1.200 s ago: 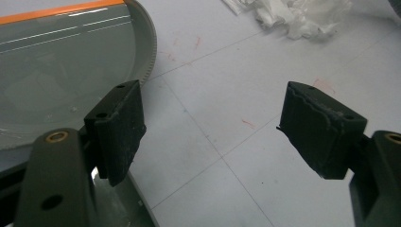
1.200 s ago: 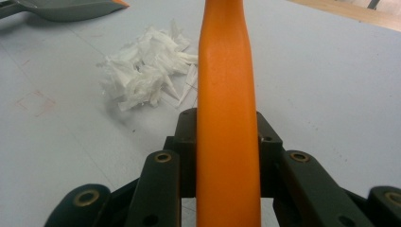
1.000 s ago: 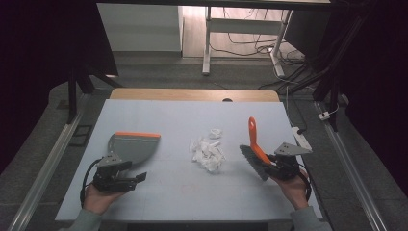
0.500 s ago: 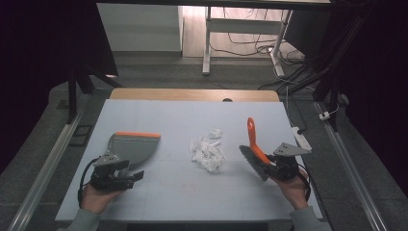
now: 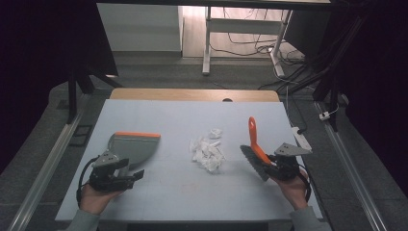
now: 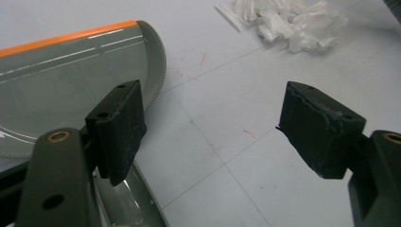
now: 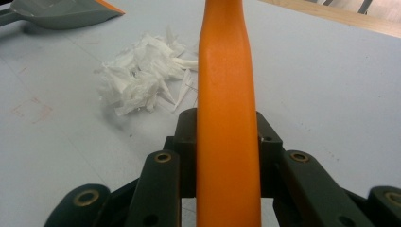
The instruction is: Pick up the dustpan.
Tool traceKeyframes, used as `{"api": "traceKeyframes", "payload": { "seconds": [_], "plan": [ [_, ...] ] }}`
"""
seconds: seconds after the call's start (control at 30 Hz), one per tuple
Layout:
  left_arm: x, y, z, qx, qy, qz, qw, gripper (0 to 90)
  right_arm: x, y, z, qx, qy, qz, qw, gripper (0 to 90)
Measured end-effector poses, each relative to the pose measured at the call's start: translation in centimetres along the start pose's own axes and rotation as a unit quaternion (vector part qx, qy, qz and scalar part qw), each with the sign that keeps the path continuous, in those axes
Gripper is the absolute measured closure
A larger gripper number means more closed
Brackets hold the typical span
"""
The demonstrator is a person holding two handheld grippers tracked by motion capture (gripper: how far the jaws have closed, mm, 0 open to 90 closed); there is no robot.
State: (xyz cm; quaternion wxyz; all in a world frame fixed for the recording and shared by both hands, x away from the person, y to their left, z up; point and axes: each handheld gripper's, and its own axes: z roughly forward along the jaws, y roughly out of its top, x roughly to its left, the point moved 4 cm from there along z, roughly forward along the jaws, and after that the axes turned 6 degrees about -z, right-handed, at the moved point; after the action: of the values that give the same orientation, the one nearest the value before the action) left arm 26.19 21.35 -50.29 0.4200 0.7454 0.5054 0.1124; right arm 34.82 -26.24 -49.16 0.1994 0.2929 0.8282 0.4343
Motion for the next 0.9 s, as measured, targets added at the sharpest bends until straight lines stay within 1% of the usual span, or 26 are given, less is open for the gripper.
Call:
{"api": "traceKeyframes", "payload": {
  "seconds": [0.17,0.23,0.3,0.37,0.43,0.5,0.53,0.57,0.6,0.7,0.8,0.9],
  "plan": [
    [-0.4,0.5,-0.4,0.003,0.001,0.008,1.0000,24.4,0.0,0.1,-0.1,-0.003,0.001,0.001,1.0000,69.8],
    [-0.5,0.8,-0.6,0.006,0.002,0.007,1.0000,24.2,-0.1,0.1,-0.1,-0.004,0.002,0.005,1.0000,69.8],
    [-0.5,1.1,-0.7,0.010,0.001,0.002,0.9999,24.0,-0.2,0.1,-0.1,-0.005,0.001,0.007,1.0000,69.8],
    [-0.5,1.5,-0.7,0.015,0.012,-0.004,0.9998,24.0,-0.2,0.1,-0.2,-0.006,0.000,0.009,0.9999,69.9],
    [-0.4,2.0,-0.5,0.031,0.024,-0.008,0.9992,23.9,-0.3,0.1,-0.3,-0.007,0.000,0.009,0.9999,69.8],
    [-0.2,2.6,-0.2,0.055,0.043,-0.011,0.9975,22.8,-0.3,0.1,-0.4,-0.008,0.000,0.009,0.9999,69.8],
    [-0.1,2.8,-0.1,0.062,0.048,-0.011,0.9969,22.3,-0.3,0.1,-0.4,-0.008,0.000,0.009,0.9999,69.8],
    [-0.1,3.2,0.2,0.083,0.051,-0.013,0.9951,21.8,-0.4,0.1,-0.4,-0.009,0.000,0.010,0.9999,69.8],
    [-0.1,3.2,0.2,0.083,0.051,-0.013,0.9951,21.5,-0.4,0.1,-0.4,-0.009,0.000,0.010,0.9999,69.8],
    [-0.1,3.5,0.4,0.096,0.061,-0.013,0.9934,21.4,-0.4,0.1,-0.3,-0.007,0.000,0.009,0.9999,69.8],
    [0.4,3.3,0.5,0.097,0.065,-0.027,0.9928,20.9,-0.4,-0.1,-0.3,-0.005,-0.001,0.011,0.9999,69.8],
    [1.1,2.8,0.6,0.111,0.084,-0.039,0.9896,20.1,-0.4,-0.1,-0.2,-0.004,-0.002,0.012,0.9999,69.8]
  ]
}}
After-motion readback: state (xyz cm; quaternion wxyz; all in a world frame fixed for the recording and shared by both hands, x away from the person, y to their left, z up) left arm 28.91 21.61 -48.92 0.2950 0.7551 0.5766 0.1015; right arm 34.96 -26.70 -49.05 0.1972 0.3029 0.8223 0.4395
